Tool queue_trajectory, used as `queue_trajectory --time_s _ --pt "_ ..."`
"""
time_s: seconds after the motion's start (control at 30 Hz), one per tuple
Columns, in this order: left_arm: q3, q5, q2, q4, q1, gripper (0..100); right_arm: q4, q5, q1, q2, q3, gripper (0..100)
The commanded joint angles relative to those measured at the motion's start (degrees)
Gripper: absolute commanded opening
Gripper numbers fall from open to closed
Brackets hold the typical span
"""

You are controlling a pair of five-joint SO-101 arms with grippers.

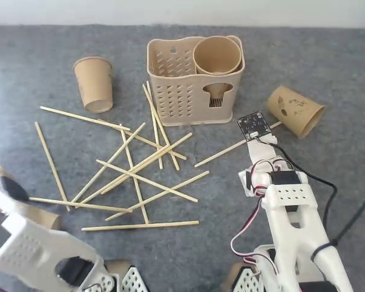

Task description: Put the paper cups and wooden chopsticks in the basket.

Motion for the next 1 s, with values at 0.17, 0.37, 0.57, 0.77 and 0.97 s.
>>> queue_trajectory --time_s 0.17,0.37,0.57,0.77,0.97 --pt "6.55 -2.73 -4.75 2.37 5.19 1 -1.1 1.23 0.66 -1.89 -0.53 0.8" --pt "6.99 -2.55 -8.7 2.37 5.36 1 -1.1 1.14 0.75 -1.98 -0.53 0.8" --pt "6.9 0.44 -19.08 2.2 7.12 1 -1.1 1.05 0.75 -1.98 -0.53 0.8" --pt "6.99 6.07 -33.49 2.2 13.54 1 -1.1 0.97 0.75 -1.98 -0.53 0.8" --pt "6.81 12.31 -50.64 2.02 25.05 1 -1.1 0.88 0.75 -1.98 -0.53 0.8"
